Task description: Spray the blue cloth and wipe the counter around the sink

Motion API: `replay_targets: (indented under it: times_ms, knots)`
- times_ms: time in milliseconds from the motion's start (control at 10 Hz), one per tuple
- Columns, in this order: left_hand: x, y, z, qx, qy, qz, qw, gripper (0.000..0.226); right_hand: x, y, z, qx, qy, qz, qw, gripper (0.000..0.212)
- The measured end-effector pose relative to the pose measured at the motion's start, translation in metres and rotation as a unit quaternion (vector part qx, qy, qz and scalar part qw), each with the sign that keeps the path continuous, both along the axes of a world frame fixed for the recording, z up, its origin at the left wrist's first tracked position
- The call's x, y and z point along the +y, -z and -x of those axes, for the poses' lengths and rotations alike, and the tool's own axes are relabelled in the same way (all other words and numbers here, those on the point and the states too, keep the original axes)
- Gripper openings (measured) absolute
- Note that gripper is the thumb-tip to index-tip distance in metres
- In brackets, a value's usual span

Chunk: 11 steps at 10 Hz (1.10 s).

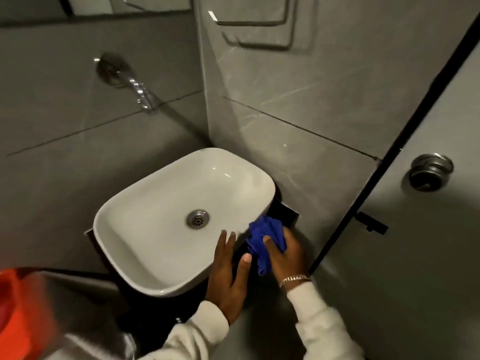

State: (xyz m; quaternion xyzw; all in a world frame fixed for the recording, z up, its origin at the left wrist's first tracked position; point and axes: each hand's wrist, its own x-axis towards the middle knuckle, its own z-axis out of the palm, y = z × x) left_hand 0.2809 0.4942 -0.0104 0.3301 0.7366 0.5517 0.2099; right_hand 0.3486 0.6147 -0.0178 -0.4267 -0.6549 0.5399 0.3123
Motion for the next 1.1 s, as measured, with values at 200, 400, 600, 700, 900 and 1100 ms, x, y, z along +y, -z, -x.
replay_targets:
  times_ms: [200, 400, 600, 700, 900, 1100]
  knots:
    - [-0.057, -0.049, 0.032, -0.339, 0.044, -0.19, 0.92, 0.063, -0.099, -0.085, 0.023, -0.028, -0.2, -0.076, 0.976, 0.048]
    - [-0.175, -0.067, 0.103, -0.34, -0.134, -0.221, 0.904, 0.032, -0.198, -0.101, 0.098, 0.009, -0.193, -0.074, 0.978, 0.043]
    - [-0.336, -0.052, 0.164, -0.447, -0.262, -0.248, 0.819, 0.033, -0.312, -0.062, 0.2, -0.051, -0.369, 0.101, 0.922, 0.054]
    - [-0.411, -0.027, 0.2, -0.336, -0.425, -0.156, 0.826, 0.022, -0.386, -0.028, 0.242, -0.074, -0.405, 0.086, 0.907, 0.05]
    - [-0.503, 0.029, 0.252, -0.242, -0.517, 0.038, 0.82, 0.044, -0.481, 0.037, 0.299, -0.137, -0.428, 0.016, 0.893, 0.037]
    - [-0.528, 0.054, 0.263, -0.234, -0.431, 0.034, 0.871, 0.052, -0.494, 0.064, 0.307, -0.202, -0.453, -0.064, 0.866, 0.036]
